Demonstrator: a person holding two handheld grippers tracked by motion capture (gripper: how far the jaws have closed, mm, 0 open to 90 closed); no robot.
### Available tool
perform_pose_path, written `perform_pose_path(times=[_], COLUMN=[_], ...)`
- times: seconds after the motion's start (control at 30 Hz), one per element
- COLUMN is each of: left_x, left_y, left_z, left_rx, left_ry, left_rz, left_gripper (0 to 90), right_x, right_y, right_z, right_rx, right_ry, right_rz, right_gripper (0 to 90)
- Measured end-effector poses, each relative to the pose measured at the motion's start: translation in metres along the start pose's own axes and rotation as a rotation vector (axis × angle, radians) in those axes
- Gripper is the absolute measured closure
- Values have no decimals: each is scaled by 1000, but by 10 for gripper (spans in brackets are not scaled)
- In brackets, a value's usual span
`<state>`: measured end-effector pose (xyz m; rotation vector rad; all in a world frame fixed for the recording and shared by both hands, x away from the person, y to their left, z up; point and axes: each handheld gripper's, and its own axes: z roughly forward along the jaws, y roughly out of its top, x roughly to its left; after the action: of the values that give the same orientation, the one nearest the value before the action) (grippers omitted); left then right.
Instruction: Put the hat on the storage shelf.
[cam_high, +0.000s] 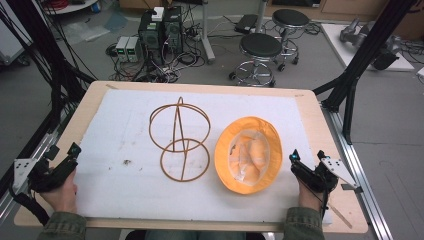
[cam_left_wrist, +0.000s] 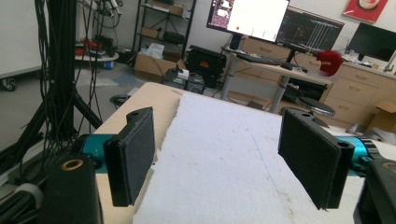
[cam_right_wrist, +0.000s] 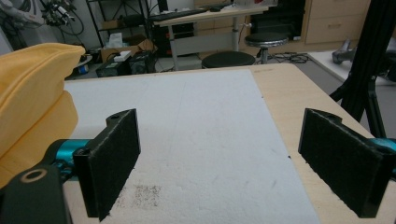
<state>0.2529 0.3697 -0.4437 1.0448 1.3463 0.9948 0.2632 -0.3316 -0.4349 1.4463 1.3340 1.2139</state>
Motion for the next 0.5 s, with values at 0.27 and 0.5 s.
perform_pose_path(times=[0.27, 0.5], left_x=[1, 1], left_y=[0, 0], left_z=[0, 1], left_rx=[-2, 0], left_ry=[3, 2], left_rz=[-2, -4], left_gripper=[276, 277], right_x=[-2, -2], right_y=[0, -1], right_z=[0, 0], right_rx=[3, 5], right_ry=[-5, -9], right_rz=[15, 14], right_gripper=[116, 117])
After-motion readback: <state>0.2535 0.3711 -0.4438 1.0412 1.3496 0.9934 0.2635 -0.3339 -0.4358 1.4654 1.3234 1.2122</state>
